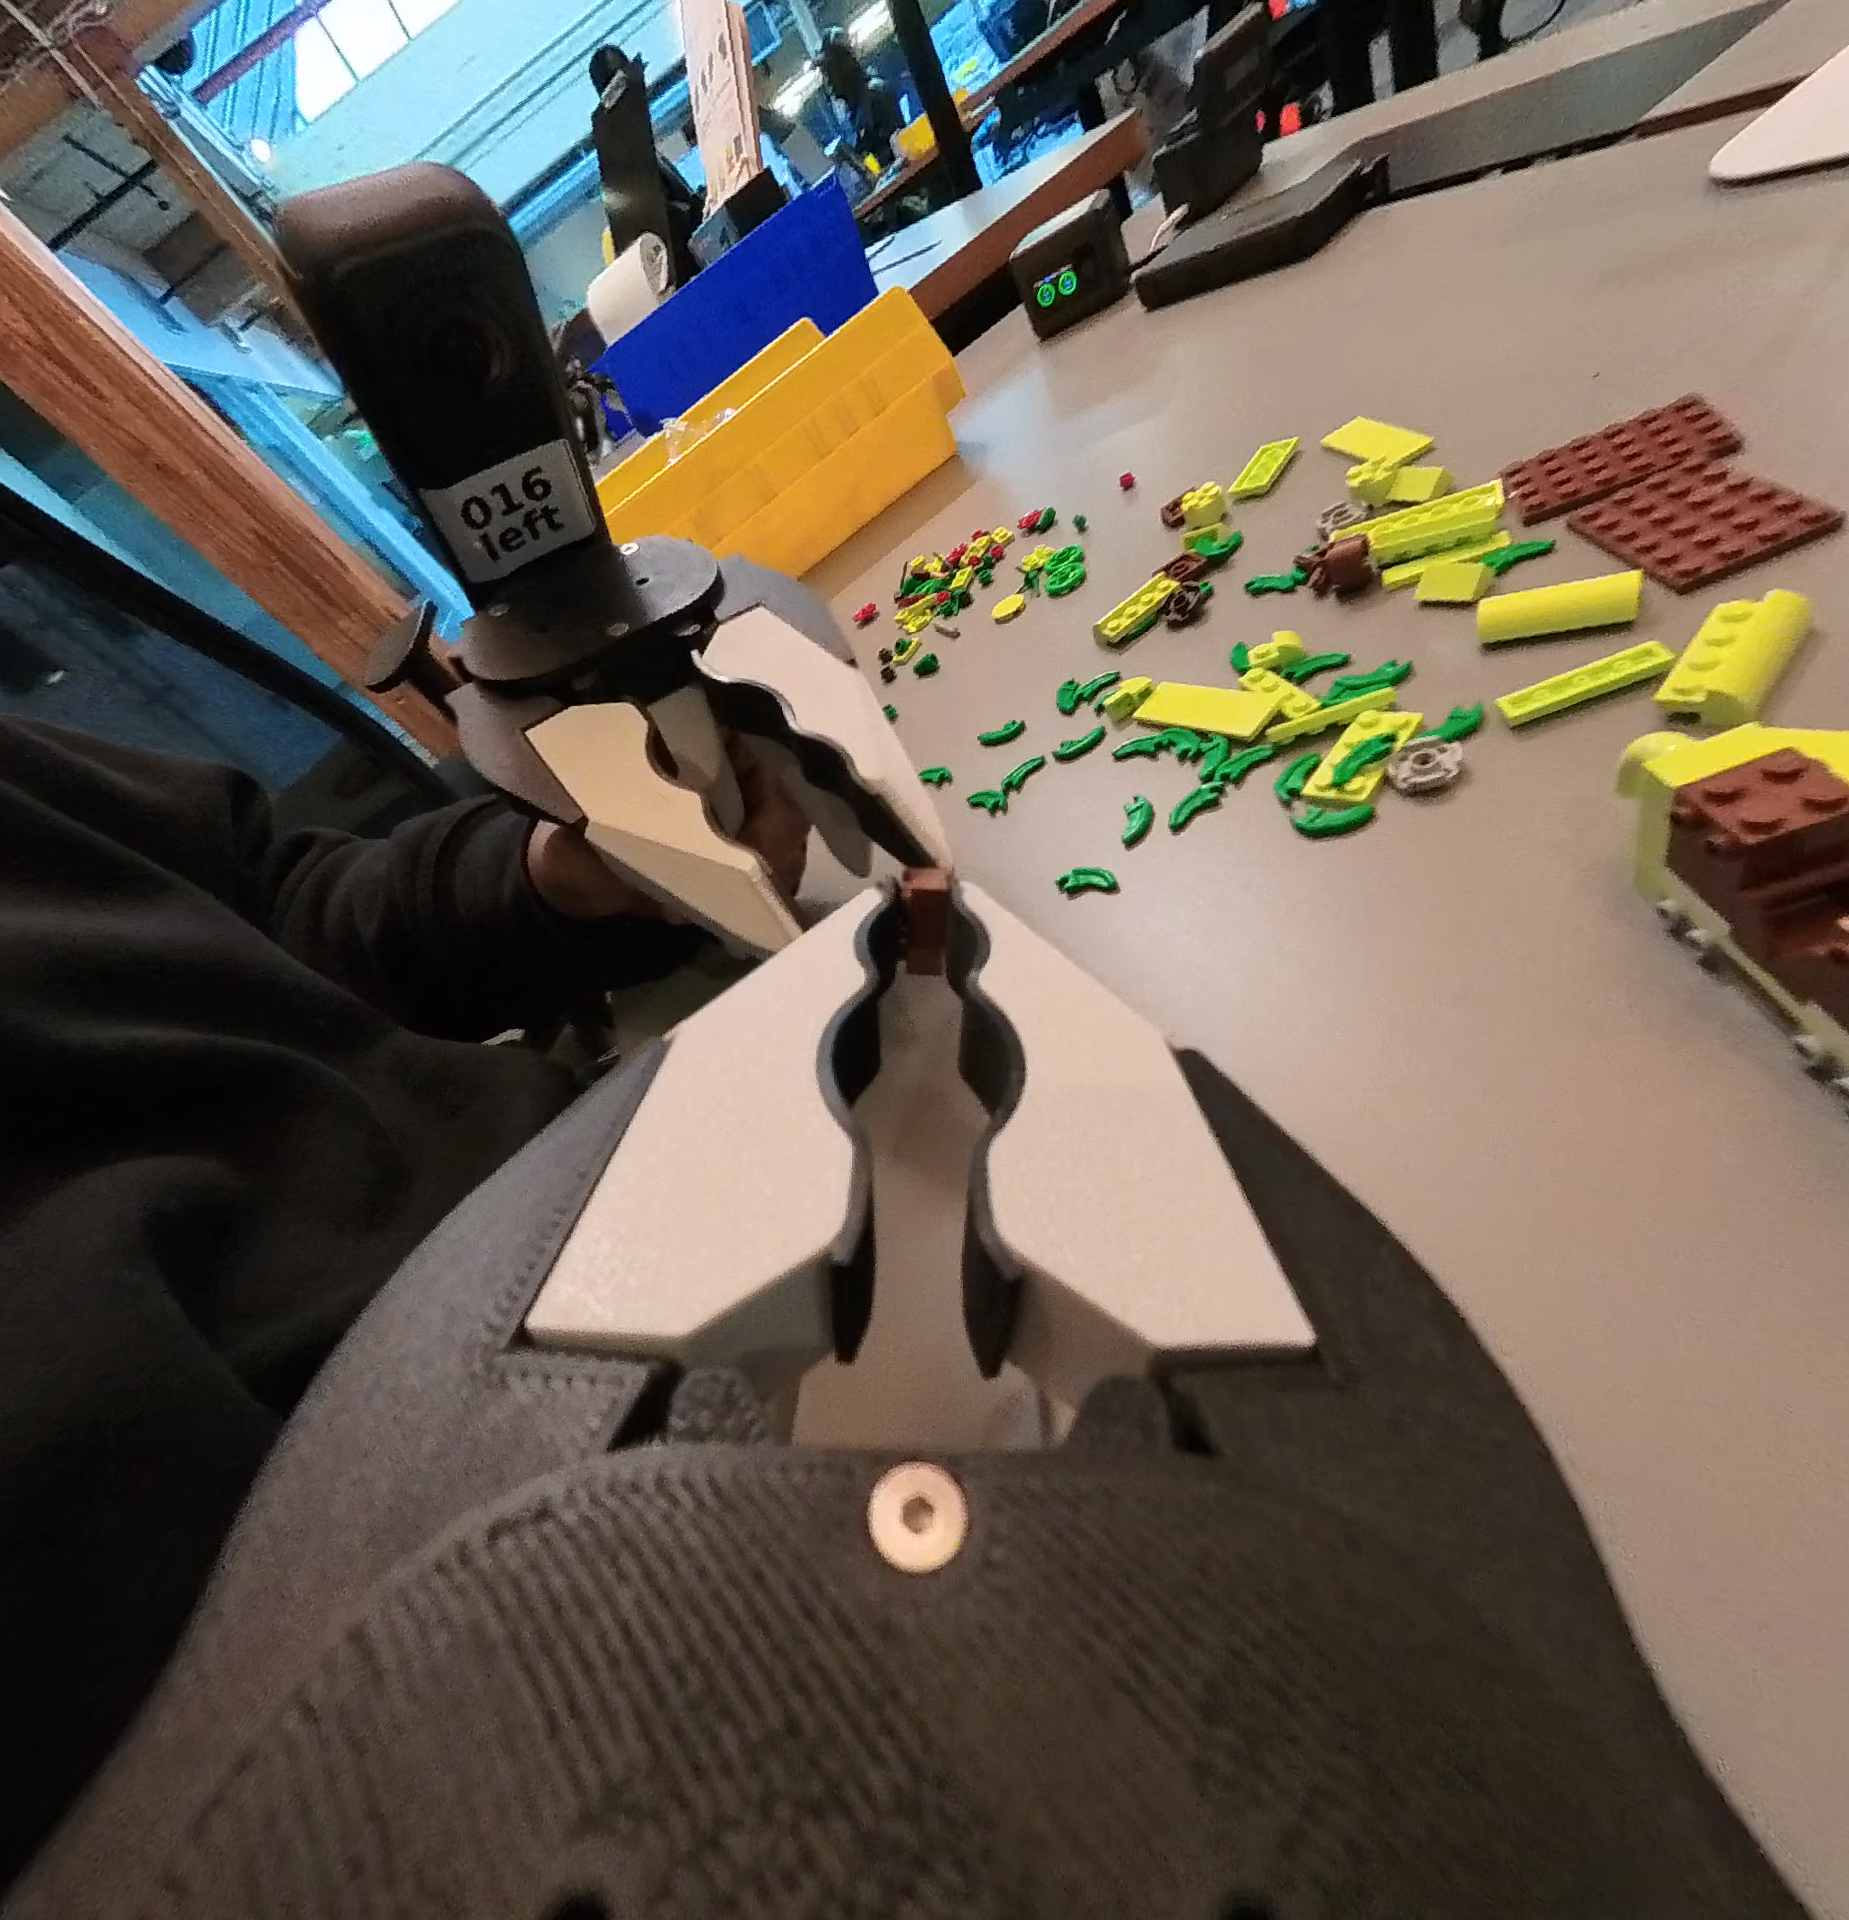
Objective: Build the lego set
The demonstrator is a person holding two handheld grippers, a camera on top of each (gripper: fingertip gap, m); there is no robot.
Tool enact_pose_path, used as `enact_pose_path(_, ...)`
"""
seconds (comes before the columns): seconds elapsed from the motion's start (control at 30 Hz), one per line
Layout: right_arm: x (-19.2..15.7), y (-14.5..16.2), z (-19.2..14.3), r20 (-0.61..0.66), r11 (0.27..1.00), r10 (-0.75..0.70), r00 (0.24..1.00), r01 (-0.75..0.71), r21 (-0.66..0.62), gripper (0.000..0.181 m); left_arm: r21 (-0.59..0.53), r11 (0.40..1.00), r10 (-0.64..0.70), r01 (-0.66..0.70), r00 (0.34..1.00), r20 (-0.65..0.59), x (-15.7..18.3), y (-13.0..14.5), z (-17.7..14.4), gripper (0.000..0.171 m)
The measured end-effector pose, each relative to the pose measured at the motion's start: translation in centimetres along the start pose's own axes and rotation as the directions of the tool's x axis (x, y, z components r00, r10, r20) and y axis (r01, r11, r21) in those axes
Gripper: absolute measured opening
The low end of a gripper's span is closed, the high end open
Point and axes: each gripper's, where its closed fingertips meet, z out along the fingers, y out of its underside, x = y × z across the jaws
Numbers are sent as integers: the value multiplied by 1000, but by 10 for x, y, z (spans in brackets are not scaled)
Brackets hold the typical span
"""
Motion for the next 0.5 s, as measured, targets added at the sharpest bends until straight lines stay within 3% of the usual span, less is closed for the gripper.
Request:
enact_pose_path(0.17, -4, 9, 5, 31, 998, 32, 999, -30, -57, 6, 18, 997, 68, -68, 997, 27, 1, -3, 0, 21)
enact_pose_path(0.5, 2, 2, 2, 11, 998, 58, 998, -58, -7, 5, -32, 989, 143, -141, 988, 64, 1, 3, 3, 25)
